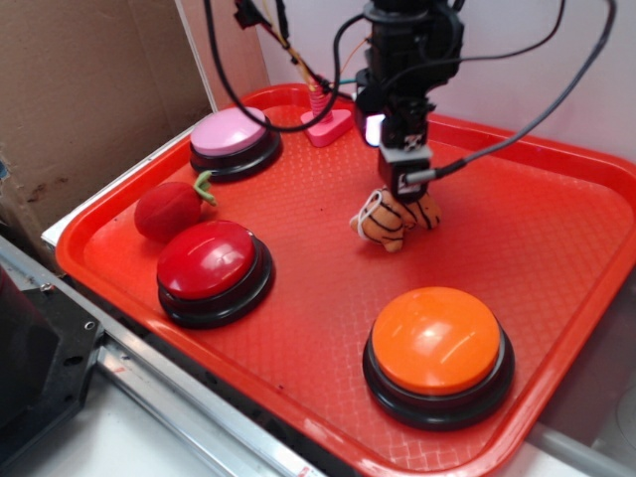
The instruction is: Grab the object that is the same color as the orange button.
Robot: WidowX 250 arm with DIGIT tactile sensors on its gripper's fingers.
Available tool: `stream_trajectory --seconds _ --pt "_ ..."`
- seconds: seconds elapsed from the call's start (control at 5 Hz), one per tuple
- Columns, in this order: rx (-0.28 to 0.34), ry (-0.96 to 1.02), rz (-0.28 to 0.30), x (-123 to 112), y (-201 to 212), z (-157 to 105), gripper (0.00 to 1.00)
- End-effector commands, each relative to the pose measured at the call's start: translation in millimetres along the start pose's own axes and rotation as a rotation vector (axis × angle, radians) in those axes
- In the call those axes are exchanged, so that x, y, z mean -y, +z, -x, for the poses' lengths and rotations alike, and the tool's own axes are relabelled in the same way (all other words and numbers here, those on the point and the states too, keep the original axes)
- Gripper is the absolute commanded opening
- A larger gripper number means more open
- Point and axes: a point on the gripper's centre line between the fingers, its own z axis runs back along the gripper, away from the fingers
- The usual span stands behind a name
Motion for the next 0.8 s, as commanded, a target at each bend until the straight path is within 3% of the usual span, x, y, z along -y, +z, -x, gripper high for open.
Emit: stream_trajectory --seconds 0.0,0.2,0.4,0.6 --pt "-0.06 -0.192 0.061 15 -2 -16 1.0" --pt "-0.163 -0.226 0.06 21 -9 -14 1.0" --pt "-0.226 -0.217 0.049 21 -11 -10 1.0" --pt "-0.266 -0.185 0.068 22 -2 8 0.17"
